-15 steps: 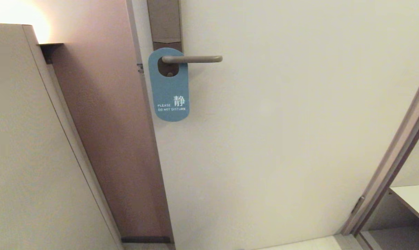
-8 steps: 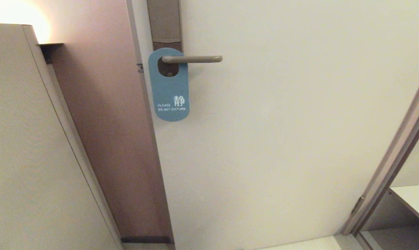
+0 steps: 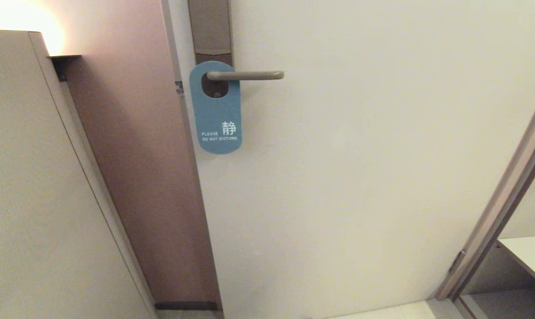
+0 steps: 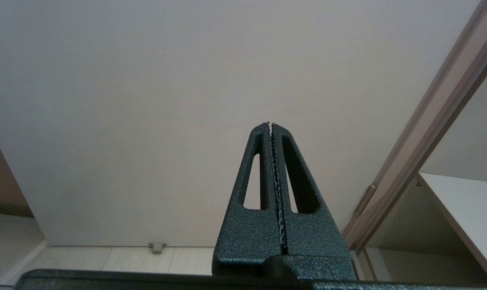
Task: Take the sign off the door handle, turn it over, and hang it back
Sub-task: Take down the sign
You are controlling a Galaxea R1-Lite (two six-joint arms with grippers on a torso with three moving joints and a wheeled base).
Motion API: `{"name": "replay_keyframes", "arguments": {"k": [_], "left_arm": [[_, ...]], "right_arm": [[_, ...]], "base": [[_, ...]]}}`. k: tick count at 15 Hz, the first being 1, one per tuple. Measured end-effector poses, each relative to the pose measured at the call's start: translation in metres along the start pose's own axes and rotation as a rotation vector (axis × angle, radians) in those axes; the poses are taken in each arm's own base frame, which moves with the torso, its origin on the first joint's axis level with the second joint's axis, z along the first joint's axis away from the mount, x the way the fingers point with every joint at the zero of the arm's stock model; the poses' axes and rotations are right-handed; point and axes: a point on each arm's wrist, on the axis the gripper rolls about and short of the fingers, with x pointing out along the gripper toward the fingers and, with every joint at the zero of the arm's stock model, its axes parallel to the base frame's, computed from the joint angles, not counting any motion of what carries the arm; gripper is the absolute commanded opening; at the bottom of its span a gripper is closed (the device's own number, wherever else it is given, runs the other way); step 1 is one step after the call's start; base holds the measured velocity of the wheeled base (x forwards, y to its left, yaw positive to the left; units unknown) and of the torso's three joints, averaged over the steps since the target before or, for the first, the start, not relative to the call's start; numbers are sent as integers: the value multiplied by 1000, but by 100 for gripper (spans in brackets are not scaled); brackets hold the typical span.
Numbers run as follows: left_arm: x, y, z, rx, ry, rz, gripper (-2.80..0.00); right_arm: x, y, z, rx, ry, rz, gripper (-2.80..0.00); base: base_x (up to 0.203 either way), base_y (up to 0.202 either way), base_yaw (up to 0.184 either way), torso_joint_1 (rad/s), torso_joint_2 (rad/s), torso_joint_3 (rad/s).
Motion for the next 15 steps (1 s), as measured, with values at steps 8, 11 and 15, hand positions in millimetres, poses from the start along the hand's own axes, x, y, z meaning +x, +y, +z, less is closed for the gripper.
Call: {"name": "replay_keyframes", "arguments": {"k": [8,11,15], "left_arm": [[53,-1,70,-138,43,-92,-280],[83,-3,86,-194,81,-114,-280],[128,-5,109,-224,84,-188,-280]], "right_arm": [[0,0,0,0,0,0,-280],[0,0,0,0,0,0,-280],[0,0,0,0,0,-1,-280]], "base": [[0,0,0,0,0,0],[0,0,0,0,0,0],[0,0,0,0,0,0]]}}
